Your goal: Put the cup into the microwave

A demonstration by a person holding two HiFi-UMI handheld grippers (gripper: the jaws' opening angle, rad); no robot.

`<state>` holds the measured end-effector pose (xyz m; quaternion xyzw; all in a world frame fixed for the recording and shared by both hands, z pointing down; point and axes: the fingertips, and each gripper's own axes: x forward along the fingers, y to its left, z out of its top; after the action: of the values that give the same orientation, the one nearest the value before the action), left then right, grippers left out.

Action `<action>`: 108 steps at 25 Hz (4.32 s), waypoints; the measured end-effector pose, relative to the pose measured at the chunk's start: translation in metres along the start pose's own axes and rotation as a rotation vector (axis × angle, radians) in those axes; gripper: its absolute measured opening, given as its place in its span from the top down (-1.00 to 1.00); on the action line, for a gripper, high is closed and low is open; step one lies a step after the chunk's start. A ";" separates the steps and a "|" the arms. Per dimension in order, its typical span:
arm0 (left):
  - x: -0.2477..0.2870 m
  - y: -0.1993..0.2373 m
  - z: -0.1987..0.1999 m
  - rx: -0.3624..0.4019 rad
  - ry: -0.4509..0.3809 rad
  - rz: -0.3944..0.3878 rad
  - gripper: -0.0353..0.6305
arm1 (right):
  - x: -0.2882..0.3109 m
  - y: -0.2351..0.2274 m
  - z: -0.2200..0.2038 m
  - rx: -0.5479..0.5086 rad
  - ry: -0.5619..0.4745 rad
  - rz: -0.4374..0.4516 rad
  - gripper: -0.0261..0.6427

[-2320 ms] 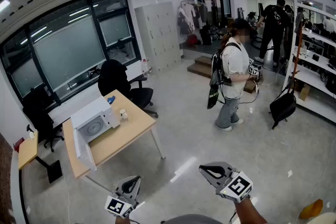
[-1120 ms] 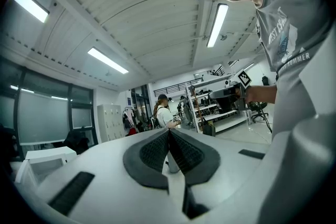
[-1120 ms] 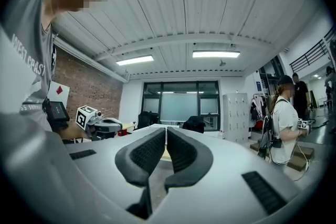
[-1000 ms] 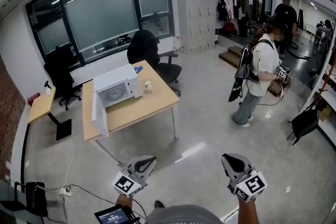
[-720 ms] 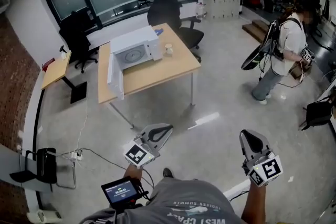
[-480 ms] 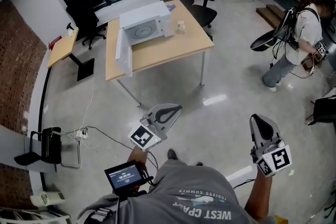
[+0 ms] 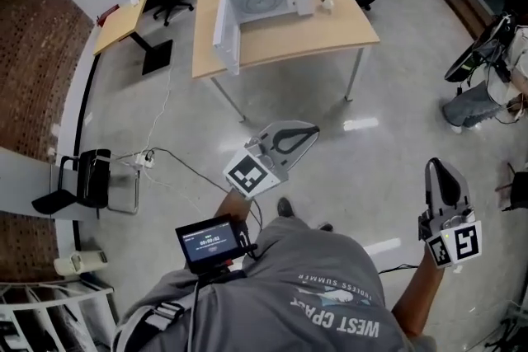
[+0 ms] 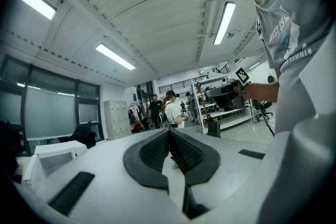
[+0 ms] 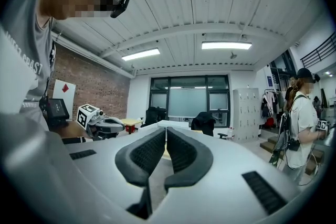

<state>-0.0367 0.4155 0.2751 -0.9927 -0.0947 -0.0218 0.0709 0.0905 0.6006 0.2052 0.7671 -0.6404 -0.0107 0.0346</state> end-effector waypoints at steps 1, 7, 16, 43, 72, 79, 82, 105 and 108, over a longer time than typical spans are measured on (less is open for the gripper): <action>0.000 0.009 -0.001 0.004 -0.003 0.002 0.83 | 0.010 0.000 0.000 0.001 -0.001 0.000 0.86; -0.018 0.050 -0.024 0.061 -0.028 0.021 0.83 | 0.069 0.019 -0.030 0.025 0.035 0.050 0.86; -0.041 0.109 -0.041 0.067 -0.054 0.044 0.83 | 0.138 0.042 -0.034 0.002 0.052 0.077 0.86; -0.102 0.268 -0.079 -0.028 -0.074 0.124 0.83 | 0.335 0.062 -0.026 -0.073 0.086 0.099 0.86; 0.017 0.504 -0.163 -0.167 0.143 0.443 0.83 | 0.768 -0.176 -0.195 0.042 0.277 0.222 0.86; 0.044 0.520 -0.185 -0.215 0.205 0.449 0.83 | 0.851 -0.256 -0.321 0.068 0.483 0.146 0.85; 0.050 0.522 -0.196 -0.240 0.237 0.457 0.83 | 0.880 -0.281 -0.378 0.065 0.592 0.124 0.66; 0.063 0.501 -0.236 -0.340 0.352 0.488 0.83 | 0.926 -0.301 -0.468 0.085 0.600 0.079 0.72; 0.066 0.496 -0.229 -0.324 0.345 0.482 0.83 | 0.912 -0.294 -0.442 0.102 0.547 0.096 0.72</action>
<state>0.1154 -0.0872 0.4373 -0.9666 0.1611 -0.1870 -0.0696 0.5692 -0.2270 0.6516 0.7111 -0.6425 0.2307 0.1682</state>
